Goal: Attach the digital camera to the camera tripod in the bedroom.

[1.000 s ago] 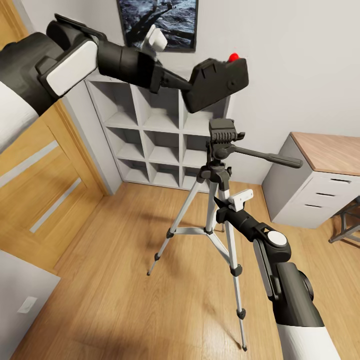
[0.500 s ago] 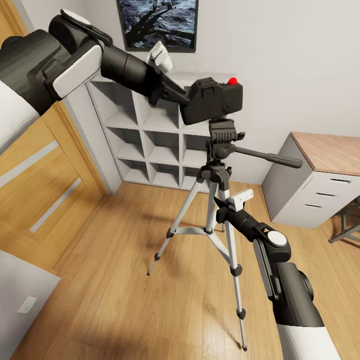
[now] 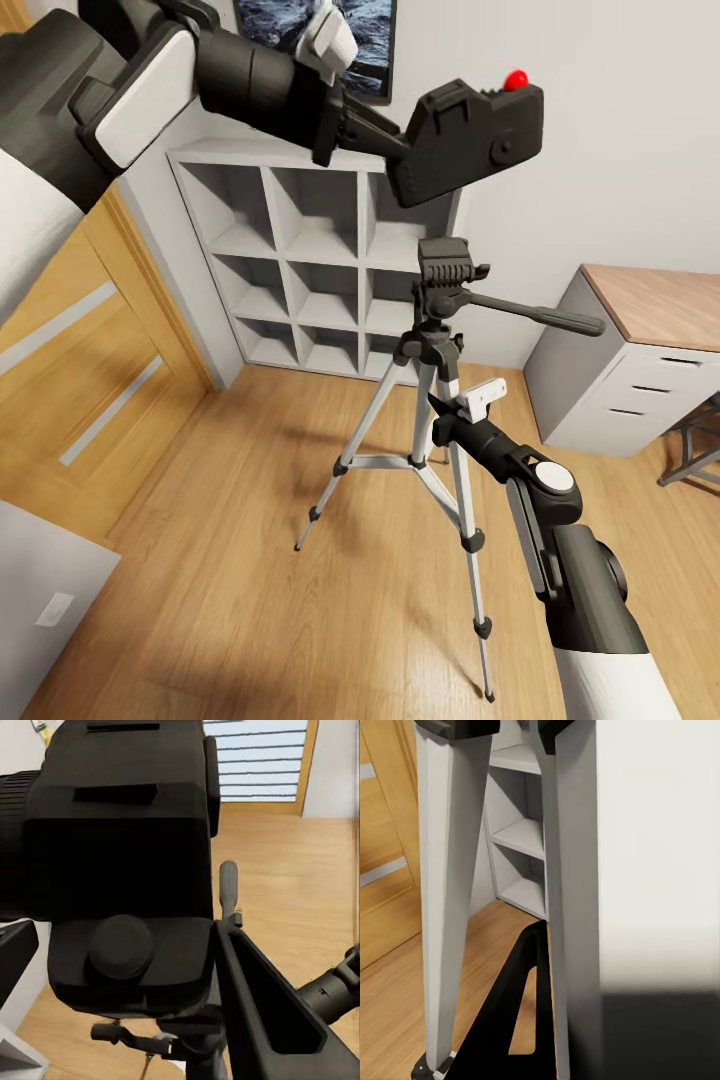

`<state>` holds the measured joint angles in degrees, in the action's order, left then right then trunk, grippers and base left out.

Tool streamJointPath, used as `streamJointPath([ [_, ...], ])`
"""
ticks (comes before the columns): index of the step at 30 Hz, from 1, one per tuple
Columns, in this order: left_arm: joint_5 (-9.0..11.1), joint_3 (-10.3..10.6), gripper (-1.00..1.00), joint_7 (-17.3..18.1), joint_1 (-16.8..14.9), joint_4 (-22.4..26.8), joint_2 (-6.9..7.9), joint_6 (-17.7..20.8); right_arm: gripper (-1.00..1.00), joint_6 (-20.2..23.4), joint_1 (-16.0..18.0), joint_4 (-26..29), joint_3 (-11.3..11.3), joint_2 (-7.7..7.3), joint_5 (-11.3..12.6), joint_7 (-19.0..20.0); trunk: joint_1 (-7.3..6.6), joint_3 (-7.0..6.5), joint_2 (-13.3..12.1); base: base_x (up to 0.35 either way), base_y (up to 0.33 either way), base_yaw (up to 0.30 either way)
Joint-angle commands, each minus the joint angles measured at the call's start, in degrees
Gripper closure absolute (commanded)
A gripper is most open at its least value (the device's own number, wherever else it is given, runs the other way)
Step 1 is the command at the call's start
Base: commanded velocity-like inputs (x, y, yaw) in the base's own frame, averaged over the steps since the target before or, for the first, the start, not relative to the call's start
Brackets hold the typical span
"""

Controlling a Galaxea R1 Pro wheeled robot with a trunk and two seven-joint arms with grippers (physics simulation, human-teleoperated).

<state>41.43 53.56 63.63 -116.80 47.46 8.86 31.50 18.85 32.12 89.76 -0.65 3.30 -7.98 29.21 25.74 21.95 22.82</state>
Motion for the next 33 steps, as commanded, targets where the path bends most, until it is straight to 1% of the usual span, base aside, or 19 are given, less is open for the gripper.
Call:
streamJointPath([
  [1,0.52,0.39,1.0,0.11,-0.11,-0.56,-0.72,0.24,1.0,0.13,0.05,0.06,-0.09,0.04,-5.2,0.32,0.04,0.11,0.09,0.0,0.0,0.0],
  [2,0.51,0.49,1.0,0.15,-0.14,-1.46,-1.6,0.19,1.0,0.13,0.05,0.06,-0.11,0.04,-5.2,0.32,0.04,0.11,0.09,0.0,0.0,0.0],
  [3,0.45,0.53,1.0,0.17,-0.15,-2.01,-2.07,0.13,1.0,0.13,0.05,0.06,-0.12,0.04,-5.2,0.32,0.04,0.11,0.09,0.0,0.0,0.0],
  [4,0.27,0.58,1.0,0.21,-0.15,-3.21,-3.02,-0.03,1.0,0.13,0.03,0.06,-0.13,0.04,-5.2,0.32,0.04,0.11,0.09,0.0,0.0,0.0],
  [7,-0.38,0.56,1.0,0.45,-0.15,-4.86,-4.57,-0.25,1.0,0.13,0.04,0.06,-0.14,0.04,-5.2,0.32,0.04,0.11,0.09,0.0,0.0,0.0],
  [9,-0.92,0.54,1.0,1.01,-0.15,-5.26,-4.97,-0.33,1.0,0.13,0.05,0.06,-0.14,0.04,-5.2,0.32,0.04,0.11,0.09,0.0,0.0,0.0],
  [10,-2.05,0.49,1.0,2.54,-0.14,-5.58,-5.31,-0.4,1.0,0.13,0.05,0.06,-0.14,0.04,-5.2,0.32,0.04,0.11,0.09,0.0,0.0,0.0],
  [11,-3.04,0.44,1.0,3.75,-0.16,-5.74,-5.42,-0.4,1.0,0.13,0.05,0.06,-0.14,0.04,-5.2,0.32,0.04,0.11,0.09,0.0,0.0,0.0],
  [12,-3.62,0.4,1.0,4.34,-0.16,-5.8,-5.44,-0.39,1.0,0.13,0.05,0.06,-0.14,0.04,-5.2,0.32,0.04,0.11,0.09,0.0,0.0,0.0],
  [13,-6.55,0.14,1.0,6.72,-0.14,-5.76,-5.33,-0.39,1.0,0.13,0.05,0.06,-0.15,0.04,-5.2,0.32,0.04,0.11,0.09,0.0,0.0,0.0],
  [15,-7.74,0.01,1.0,7.59,-0.14,-5.69,-5.15,-0.42,1.0,0.13,0.05,0.06,-0.15,0.04,-5.2,0.32,0.04,0.11,0.09,0.0,0.0,0.0],
  [17,-8.31,-0.13,1.0,8.05,-0.16,-5.66,-4.99,-0.32,1.0,0.13,0.05,0.06,-0.15,0.04,-5.2,0.32,0.04,0.11,0.09,0.0,0.0,0.0],
  [21,-8.81,-0.25,1.0,8.01,-0.17,-5.61,-4.94,0.19,1.0,0.13,0.05,0.06,-0.21,0.04,-5.2,0.32,0.04,0.11,0.09,0.0,0.0,0.0],
  [27,-8.87,-0.45,1.0,7.77,-0.15,-5.57,-4.78,-0.14,1.0,0.13,0.05,0.06,-0.23,0.04,-5.2,0.32,0.04,0.11,0.09,0.0,0.0,0.0],
  [28,-8.85,-1.81,1.0,7.77,-0.16,-5.6,-4.79,-0.21,1.0,0.13,0.05,0.06,-0.2,0.04,-5.2,0.32,0.04,0.11,0.09,0.0,0.0,0.0],
  [30,-8.84,-3.02,1.0,7.79,-0.17,-5.61,-4.8,-0.12,1.0,0.13,0.05,0.06,-0.18,0.04,-5.2,0.32,0.04,0.11,0.09,0.0,0.0,0.0],
  [32,-8.83,-5.58,1.0,7.8,-0.15,-5.68,-4.75,0.09,1.0,0.13,0.05,0.06,-0.2,0.04,-5.2,0.32,0.04,0.11,0.09,0.0,0.0,0.0],
  [33,-8.83,-6.18,1.0,7.81,-0.14,-5.68,-4.71,0.08,1.0,0.13,0.05,0.06,-0.21,0.04,-5.2,0.32,0.04,0.11,0.09,0.0,0.0,0.0],
])
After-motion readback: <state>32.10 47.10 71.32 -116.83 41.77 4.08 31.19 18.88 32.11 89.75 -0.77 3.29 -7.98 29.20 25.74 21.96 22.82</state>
